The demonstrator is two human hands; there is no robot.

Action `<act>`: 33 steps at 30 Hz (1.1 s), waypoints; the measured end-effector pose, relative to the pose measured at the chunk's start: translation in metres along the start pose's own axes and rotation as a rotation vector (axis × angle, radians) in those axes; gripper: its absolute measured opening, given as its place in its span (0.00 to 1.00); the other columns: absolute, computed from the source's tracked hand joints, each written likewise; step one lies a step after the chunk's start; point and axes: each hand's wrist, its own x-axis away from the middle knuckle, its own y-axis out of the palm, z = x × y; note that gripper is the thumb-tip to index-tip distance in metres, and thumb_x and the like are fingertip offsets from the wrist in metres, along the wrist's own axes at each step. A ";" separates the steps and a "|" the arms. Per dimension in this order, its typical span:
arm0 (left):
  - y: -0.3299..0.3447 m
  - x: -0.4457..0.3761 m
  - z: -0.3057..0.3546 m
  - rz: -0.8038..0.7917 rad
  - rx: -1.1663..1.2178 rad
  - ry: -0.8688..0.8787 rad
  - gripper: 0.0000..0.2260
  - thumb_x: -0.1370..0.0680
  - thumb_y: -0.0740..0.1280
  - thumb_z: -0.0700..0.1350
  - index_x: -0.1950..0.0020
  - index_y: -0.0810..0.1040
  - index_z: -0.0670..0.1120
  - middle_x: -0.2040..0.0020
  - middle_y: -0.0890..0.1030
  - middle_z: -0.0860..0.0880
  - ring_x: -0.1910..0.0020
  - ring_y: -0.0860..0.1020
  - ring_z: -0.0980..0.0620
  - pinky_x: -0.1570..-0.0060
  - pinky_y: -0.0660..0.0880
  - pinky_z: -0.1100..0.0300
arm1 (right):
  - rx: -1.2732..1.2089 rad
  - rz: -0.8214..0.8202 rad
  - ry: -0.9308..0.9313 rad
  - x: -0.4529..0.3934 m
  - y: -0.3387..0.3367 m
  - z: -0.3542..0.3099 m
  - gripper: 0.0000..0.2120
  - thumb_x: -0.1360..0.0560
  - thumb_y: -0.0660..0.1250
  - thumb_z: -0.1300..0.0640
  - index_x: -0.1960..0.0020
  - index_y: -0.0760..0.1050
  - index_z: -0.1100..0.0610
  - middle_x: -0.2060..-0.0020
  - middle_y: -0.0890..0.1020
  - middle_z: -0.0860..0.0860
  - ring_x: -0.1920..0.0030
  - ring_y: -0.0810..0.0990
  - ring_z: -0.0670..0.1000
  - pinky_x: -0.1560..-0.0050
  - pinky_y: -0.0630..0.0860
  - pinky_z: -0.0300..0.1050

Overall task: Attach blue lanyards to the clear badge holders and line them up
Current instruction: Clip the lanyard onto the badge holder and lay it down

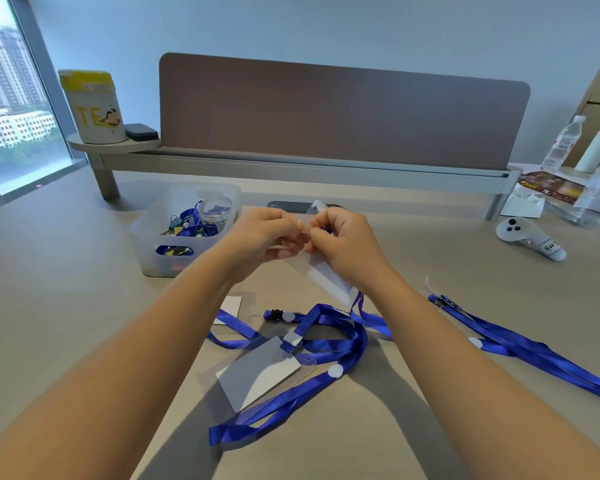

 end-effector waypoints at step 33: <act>0.036 -0.021 0.053 0.484 0.628 -0.068 0.03 0.24 0.63 0.37 0.58 0.72 0.40 0.67 0.76 0.45 0.83 0.77 0.58 0.82 0.74 0.70 | -1.408 0.134 0.575 0.001 -0.012 0.020 0.27 0.24 0.43 0.36 0.45 0.68 0.57 0.53 0.76 0.56 0.51 0.74 0.55 0.44 0.67 0.51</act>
